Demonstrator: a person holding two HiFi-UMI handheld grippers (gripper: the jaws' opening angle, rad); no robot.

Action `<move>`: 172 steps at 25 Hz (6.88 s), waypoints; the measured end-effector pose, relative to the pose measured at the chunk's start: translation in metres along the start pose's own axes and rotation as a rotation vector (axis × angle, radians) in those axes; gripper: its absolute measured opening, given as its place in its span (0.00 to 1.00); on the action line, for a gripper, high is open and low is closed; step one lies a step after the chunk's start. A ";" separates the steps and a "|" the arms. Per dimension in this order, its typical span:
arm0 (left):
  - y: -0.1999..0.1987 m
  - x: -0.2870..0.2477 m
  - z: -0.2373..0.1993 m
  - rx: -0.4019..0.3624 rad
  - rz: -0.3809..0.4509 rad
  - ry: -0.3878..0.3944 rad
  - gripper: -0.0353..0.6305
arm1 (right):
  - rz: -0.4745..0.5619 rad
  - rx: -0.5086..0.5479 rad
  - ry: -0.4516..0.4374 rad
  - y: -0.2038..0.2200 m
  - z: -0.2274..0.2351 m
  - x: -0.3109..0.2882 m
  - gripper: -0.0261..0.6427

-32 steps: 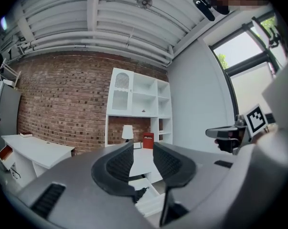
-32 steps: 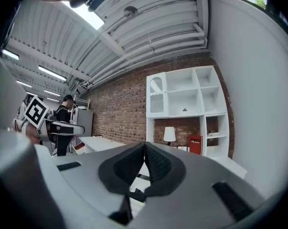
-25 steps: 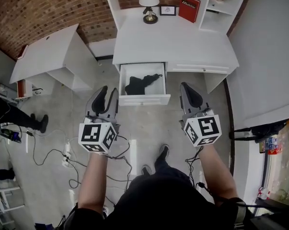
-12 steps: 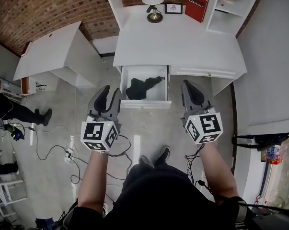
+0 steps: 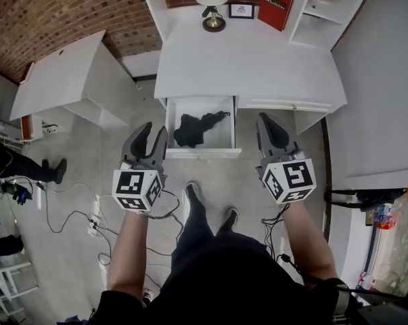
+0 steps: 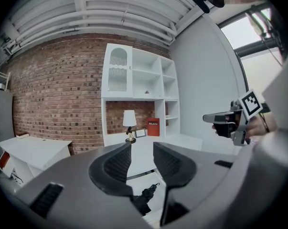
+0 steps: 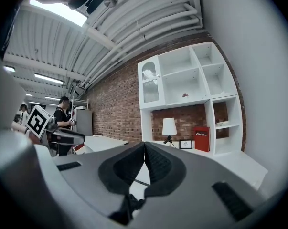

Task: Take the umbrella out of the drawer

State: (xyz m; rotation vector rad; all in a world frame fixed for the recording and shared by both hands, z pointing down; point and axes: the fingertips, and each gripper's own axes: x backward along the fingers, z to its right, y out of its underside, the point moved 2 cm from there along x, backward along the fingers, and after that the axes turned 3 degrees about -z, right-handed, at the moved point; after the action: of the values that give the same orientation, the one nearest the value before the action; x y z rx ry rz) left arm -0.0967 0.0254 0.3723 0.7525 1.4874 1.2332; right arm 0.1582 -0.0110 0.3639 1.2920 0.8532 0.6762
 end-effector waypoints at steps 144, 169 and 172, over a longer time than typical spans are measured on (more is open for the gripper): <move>0.156 -0.449 -0.192 0.357 -0.904 0.111 0.42 | -0.286 -0.186 0.161 0.096 0.132 -0.228 0.04; 0.156 -0.467 -0.203 0.352 -0.796 0.030 0.50 | -0.297 -0.210 0.144 0.105 0.151 -0.246 0.04; 0.136 -0.448 -0.209 0.363 -0.719 0.023 0.50 | -0.278 -0.208 0.148 0.097 0.145 -0.245 0.04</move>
State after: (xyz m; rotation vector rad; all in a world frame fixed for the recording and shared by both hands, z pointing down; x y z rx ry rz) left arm -0.1851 -0.4083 0.6310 0.3626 1.8034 0.4364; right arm 0.1526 -0.2748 0.5071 0.9240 1.0325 0.6249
